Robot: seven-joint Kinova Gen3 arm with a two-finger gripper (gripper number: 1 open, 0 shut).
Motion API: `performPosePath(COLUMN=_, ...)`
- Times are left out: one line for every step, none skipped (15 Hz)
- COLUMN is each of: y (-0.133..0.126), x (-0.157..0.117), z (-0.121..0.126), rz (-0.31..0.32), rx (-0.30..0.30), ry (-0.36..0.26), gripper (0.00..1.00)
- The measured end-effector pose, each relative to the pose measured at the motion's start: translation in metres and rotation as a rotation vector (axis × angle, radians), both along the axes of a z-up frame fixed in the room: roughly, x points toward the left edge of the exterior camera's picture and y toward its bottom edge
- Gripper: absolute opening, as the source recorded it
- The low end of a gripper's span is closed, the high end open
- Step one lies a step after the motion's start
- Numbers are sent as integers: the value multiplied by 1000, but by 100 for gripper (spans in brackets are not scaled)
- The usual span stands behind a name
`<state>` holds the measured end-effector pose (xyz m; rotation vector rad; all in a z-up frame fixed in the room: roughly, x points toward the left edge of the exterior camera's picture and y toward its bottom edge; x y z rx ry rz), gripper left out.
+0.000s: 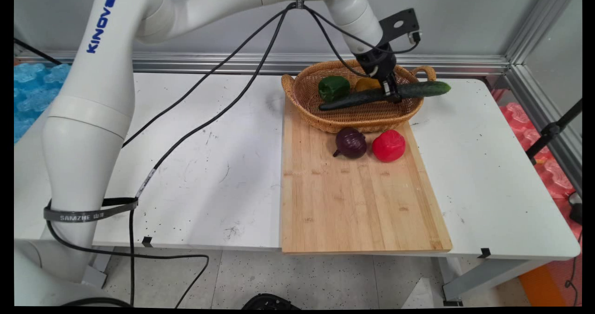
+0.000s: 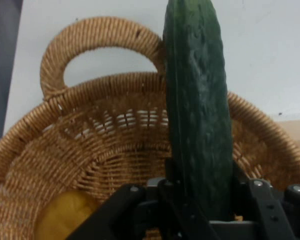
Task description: Place the picked object in the vegetable basket
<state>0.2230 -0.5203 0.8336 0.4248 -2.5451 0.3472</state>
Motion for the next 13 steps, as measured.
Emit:
performPosePath(y=-1, x=1, z=-4, rz=-2, rx=3, ry=-4, gripper=0)
performPosePath(y=-2, x=2, z=-6, rz=-4, rx=5, ry=-7, gripper=0)
performPosePath(y=-3, x=4, z=-9, rz=-6, rx=7, ry=-11, gripper=0)
performPosePath(y=-4, x=5, z=-10, rz=-7, rx=9, ry=-14, gripper=0)
performPosePath(y=-4, x=7, z=-13, rz=-8, rx=11, ry=-18, gripper=0)
performPosePath(y=-5, x=9, z=-16, rz=-10, rx=14, ry=-22, gripper=0)
performPosePath(y=-5, x=13, z=-19, rz=-13, rx=17, ry=-29, gripper=0)
performPosePath(y=-6, x=15, z=-21, rz=-16, rx=19, ry=-33, gripper=100)
performPosePath(y=-6, x=16, z=-22, rz=-19, rx=20, ry=-35, gripper=100)
performPosePath(y=-6, x=17, z=-23, rz=-23, rx=21, ry=-38, gripper=100)
performPosePath(y=-6, x=18, z=-23, rz=-26, rx=21, ry=-38, gripper=100)
performPosePath(y=-6, x=19, z=-22, rz=-29, rx=20, ry=-37, gripper=100)
performPosePath(y=-5, x=20, z=-21, rz=-33, rx=18, ry=-35, gripper=100)
